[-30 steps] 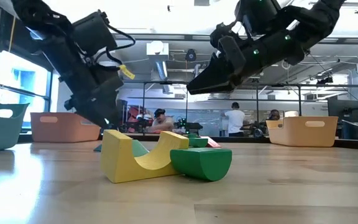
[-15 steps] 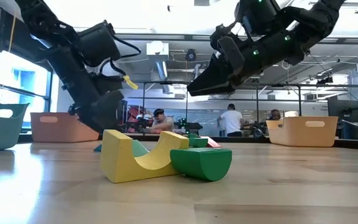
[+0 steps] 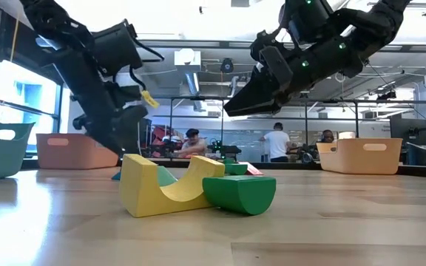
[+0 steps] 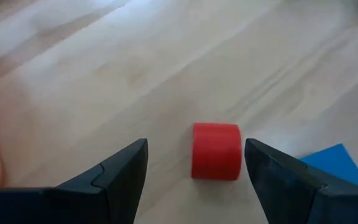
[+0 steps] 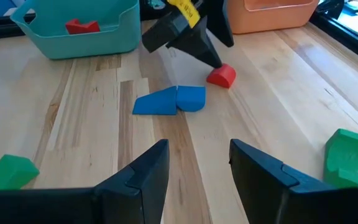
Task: Sort blocks by size
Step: Put the red half circle block into the orange bin
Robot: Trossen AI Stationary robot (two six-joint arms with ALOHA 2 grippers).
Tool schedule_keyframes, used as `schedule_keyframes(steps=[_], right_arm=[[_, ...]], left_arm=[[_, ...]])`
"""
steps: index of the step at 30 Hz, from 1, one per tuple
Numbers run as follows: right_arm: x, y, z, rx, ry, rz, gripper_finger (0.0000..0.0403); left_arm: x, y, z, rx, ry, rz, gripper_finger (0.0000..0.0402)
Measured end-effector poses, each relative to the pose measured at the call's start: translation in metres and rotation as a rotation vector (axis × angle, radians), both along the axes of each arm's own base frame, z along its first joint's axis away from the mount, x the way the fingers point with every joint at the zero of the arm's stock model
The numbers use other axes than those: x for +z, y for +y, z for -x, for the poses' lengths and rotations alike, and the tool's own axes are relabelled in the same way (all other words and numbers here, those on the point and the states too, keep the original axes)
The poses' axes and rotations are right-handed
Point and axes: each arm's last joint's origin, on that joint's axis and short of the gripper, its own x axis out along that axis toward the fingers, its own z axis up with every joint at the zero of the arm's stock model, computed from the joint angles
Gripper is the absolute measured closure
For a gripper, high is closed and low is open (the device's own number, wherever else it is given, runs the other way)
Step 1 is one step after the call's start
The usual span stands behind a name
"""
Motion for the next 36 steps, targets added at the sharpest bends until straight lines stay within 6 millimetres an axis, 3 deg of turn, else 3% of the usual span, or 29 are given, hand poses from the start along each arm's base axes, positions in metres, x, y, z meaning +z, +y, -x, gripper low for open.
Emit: schedule_keyframes(steps=[6, 13, 17, 22, 25, 30, 33, 36], right_arm=[[0.0, 0.0, 0.0, 0.0, 0.0, 0.0, 0.0238], [0.0, 0.0, 0.0, -0.001, 0.0, -0.002, 0.0238], [0.0, 0.0, 0.0, -0.002, -0.001, -0.005, 0.0238], [0.0, 0.0, 0.0, -0.008, -0.002, -0.017, 0.0238], [0.0, 0.0, 0.0, -0.008, -0.002, -0.016, 0.0238], [0.0, 0.0, 0.0, -0.008, -0.002, -0.016, 0.0238], [0.0, 0.0, 0.0, -0.008, -0.003, -0.016, 0.0238], [0.0, 0.0, 0.0, -0.008, -0.003, -0.016, 0.0238]], left_arm=[[-0.007, -0.001, -0.005, 0.009, -0.056, 0.036, 0.0147], [-0.027, 0.0, -0.008, 0.016, 0.007, 0.016, 0.016], [-0.034, 0.0, -0.012, 0.004, 0.016, 0.005, 0.0205], [-0.03, 0.001, -0.016, -0.044, 0.009, -0.017, 0.0302], [-0.011, 0.002, -0.02, -0.085, 0.006, -0.042, 0.0309], [0.054, 0.012, -0.017, -0.07, 0.032, -0.147, 0.0309], [0.092, 0.031, -0.003, 0.048, 0.085, -0.198, 0.0309], [0.11, 0.06, 0.018, 0.177, 0.166, -0.15, 0.0309]])
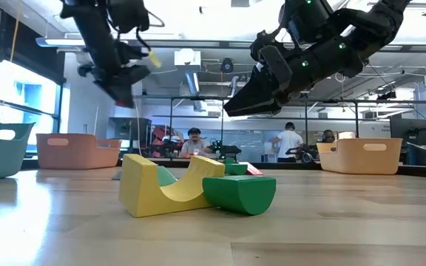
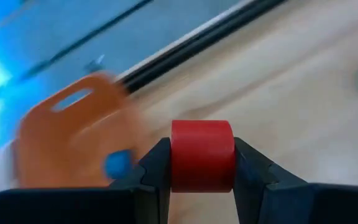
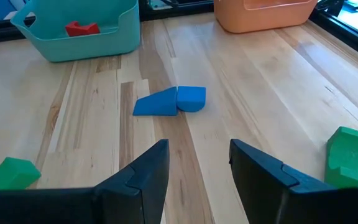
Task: Sort blocks by size
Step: Put the red half circle block into the orange bin
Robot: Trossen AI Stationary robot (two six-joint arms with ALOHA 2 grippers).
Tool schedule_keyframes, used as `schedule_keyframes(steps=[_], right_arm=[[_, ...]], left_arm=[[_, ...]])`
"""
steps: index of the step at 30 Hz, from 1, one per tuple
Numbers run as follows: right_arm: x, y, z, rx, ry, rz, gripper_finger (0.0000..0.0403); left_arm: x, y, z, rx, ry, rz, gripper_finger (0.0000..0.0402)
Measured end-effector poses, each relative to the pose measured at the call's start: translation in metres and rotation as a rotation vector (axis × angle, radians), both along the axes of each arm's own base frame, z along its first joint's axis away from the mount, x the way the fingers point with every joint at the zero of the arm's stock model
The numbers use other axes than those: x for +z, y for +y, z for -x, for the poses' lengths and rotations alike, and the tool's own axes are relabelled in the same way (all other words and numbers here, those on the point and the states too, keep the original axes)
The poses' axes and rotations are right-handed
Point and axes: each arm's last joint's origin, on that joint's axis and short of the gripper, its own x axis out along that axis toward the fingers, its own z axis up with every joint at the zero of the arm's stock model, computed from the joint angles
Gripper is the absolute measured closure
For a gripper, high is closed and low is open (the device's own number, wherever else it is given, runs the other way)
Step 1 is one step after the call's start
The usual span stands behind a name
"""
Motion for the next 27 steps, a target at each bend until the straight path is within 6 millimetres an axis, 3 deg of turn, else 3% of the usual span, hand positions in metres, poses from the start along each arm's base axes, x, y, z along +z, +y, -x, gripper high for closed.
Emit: schedule_keyframes(steps=[3, 8, 12, 19, 27], right_arm=[[0.0, 0.0, 0.0, 0.0, 0.0, 0.0, 0.0238], [0.0, 0.0, 0.0, 0.007, -0.001, 0.016, 0.0238], [0.0, 0.0, 0.0, 0.007, -0.001, 0.017, 0.0238], [0.0, 0.0, 0.0, 0.007, 0.002, 0.017, 0.0238], [0.0, -0.001, 0.0, 0.006, 0.002, 0.017, 0.0238]], left_arm=[[-0.002, 0.029, 0.019, 0.11, 0.037, 0.085, 0.0309], [-0.029, 0.069, 0.037, 0.215, 0.127, 0.209, 0.0309], [-0.045, 0.09, 0.043, 0.263, 0.176, 0.242, 0.0309], [-0.06, 0.104, 0.051, 0.295, 0.225, 0.297, 0.0276], [-0.062, 0.107, 0.052, 0.268, 0.245, 0.314, 0.0241]])
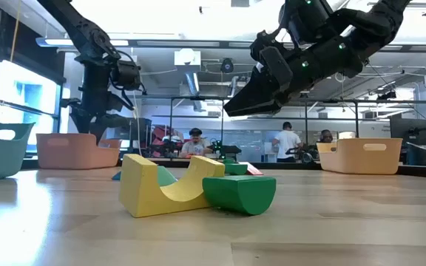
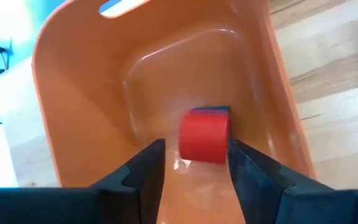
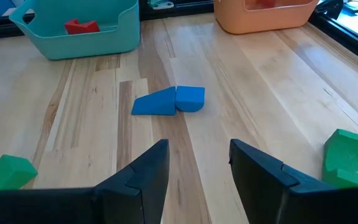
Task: Sort blocks by size
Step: Put the red half circle block into the orange bin, then put the red triangular block into the yellow bin
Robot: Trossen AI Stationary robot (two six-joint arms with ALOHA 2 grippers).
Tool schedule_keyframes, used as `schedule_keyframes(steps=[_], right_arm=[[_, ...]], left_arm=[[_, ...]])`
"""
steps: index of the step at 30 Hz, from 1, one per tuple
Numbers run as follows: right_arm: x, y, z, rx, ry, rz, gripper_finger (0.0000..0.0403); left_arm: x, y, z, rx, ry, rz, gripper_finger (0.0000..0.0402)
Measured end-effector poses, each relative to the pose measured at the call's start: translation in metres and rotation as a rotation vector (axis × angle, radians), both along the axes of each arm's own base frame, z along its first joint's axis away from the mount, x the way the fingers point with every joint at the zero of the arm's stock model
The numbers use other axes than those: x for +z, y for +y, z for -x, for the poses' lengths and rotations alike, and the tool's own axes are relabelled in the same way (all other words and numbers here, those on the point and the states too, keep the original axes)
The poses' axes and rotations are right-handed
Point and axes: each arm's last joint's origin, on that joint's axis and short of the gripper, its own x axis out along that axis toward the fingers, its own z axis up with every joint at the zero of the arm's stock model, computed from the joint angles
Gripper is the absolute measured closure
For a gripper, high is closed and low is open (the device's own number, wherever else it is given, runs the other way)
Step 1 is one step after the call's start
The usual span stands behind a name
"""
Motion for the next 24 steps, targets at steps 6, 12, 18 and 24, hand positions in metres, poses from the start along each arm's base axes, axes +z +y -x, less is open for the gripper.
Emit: schedule_keyframes(steps=[6, 12, 18, 24], right_arm=[[0.011, 0.013, 0.009, 0.036, 0.034, 0.055, 0.0238], [0.039, 0.008, 0.031, -0.161, 0.048, 0.137, 0.0238], [0.042, -0.011, 0.042, -0.245, 0.125, 0.148, 0.0238], [0.028, -0.041, 0.05, -0.385, 0.229, 0.058, 0.0238]], left_arm=[[0.01, 0.003, -0.002, -0.02, 0.041, -0.032, 0.0215], [0.046, -0.001, -0.01, -0.067, -0.025, -0.116, 0.0202], [0.074, -0.028, -0.022, -0.181, -0.163, -0.208, 0.0201], [0.091, -0.055, -0.043, -0.366, -0.252, -0.292, 0.02]])
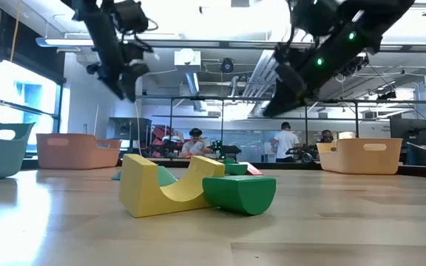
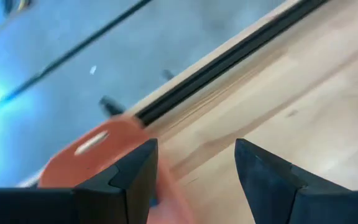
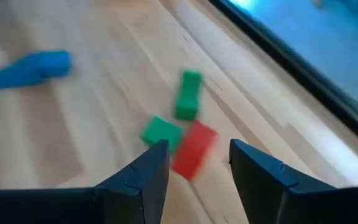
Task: Sort blocks by size
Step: Put the red triangular block into the yellow bin
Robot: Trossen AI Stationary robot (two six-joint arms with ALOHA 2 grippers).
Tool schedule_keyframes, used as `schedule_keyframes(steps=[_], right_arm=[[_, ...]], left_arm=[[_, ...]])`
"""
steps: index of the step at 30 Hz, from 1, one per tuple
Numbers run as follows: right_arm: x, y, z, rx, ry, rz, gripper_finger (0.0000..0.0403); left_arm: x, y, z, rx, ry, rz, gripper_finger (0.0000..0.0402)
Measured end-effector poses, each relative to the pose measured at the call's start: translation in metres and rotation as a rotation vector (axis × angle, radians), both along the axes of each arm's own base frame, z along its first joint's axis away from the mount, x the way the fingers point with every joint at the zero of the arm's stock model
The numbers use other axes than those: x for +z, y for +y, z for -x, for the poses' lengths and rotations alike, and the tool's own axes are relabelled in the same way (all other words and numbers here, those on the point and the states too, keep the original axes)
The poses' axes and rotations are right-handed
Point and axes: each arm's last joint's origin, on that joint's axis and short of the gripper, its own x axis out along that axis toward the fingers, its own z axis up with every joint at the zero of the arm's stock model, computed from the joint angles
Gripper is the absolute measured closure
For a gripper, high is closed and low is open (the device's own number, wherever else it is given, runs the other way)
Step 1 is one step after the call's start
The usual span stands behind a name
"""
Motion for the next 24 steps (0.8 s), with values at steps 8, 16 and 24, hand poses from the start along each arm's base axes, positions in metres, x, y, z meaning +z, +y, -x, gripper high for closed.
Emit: schedule_keyframes(steps=[8, 16, 24], right_arm=[[-0.022, -0.034, -0.012, 0.087, -0.002, -0.063, 0.0237], [-0.066, -0.058, -0.019, 0.084, 0.073, -0.144, 0.0212], [-0.074, -0.077, -0.029, -0.033, 0.03, -0.218, 0.0111]], left_arm=[[0.008, -0.016, -0.025, -0.149, -0.067, -0.101, 0.02], [0.013, -0.021, -0.034, -0.188, -0.115, -0.15, 0.02], [0.012, -0.025, -0.036, -0.227, -0.091, -0.156, 0.02]])
